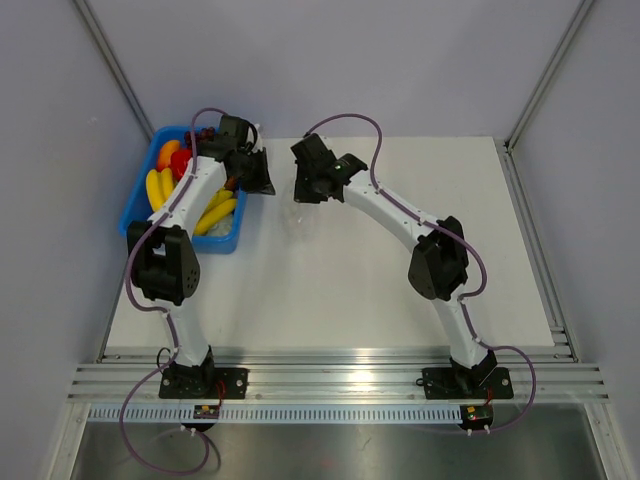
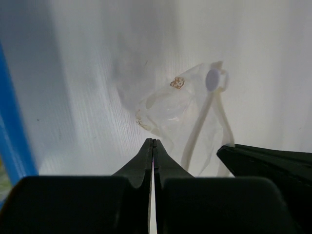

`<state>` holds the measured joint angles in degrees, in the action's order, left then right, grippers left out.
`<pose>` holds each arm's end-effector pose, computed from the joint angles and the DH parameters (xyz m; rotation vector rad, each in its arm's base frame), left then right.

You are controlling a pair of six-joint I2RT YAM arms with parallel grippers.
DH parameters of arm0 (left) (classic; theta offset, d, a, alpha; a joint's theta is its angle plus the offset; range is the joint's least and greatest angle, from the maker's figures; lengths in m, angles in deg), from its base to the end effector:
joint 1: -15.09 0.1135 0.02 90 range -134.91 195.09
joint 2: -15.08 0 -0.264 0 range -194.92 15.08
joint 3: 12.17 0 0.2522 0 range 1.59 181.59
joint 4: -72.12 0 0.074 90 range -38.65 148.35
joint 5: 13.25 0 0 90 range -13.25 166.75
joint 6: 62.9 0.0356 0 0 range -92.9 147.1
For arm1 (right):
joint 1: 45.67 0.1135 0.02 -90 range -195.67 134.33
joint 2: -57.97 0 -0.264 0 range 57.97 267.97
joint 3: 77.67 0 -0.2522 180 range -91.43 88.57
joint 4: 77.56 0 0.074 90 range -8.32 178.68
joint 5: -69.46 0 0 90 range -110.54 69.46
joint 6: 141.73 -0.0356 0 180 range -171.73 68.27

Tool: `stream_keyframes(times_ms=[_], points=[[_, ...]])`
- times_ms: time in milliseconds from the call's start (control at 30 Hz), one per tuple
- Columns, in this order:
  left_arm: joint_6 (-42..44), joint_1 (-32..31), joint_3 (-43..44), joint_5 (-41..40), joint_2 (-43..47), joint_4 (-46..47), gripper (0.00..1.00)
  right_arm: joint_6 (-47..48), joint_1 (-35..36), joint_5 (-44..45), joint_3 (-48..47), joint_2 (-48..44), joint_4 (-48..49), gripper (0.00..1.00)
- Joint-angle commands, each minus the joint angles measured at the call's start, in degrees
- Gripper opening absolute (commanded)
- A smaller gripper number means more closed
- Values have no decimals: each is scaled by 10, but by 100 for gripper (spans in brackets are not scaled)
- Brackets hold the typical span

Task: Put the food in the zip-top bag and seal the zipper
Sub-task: Open the zipper of the food storage bag at the center of the board, then pick up the fake fruit from the bin.

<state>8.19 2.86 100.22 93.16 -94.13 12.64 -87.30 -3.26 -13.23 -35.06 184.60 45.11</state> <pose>0.4070 -0.0985 0.2868 -0.0380 2.5951 -0.5710 0.3725 0.3342 0.2931 -0.0833 2.4311 0.4886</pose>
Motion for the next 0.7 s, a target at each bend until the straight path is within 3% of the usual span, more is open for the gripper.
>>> stream_keyframes(times_ms=[0,100,167,200,233,433,667], points=[[10,31,71,-56,31,-19,1,5,10,-18,-42,23,-1,0],[-9,65,113,-56,6,-29,12,10,10,-17,-58,32,-10,0],[-14,86,140,-59,-11,-27,27,14,10,-14,-64,34,-13,0],[-15,92,149,-66,-17,-27,35,16,10,-13,-65,34,-15,0],[-15,104,163,-70,-27,-27,60,20,9,-12,-66,34,-18,0],[-2,122,234,-89,-83,-32,89,34,10,-4,-72,33,-29,0],[-12,137,237,-68,-125,56,89,35,10,-14,-67,36,-27,0]])
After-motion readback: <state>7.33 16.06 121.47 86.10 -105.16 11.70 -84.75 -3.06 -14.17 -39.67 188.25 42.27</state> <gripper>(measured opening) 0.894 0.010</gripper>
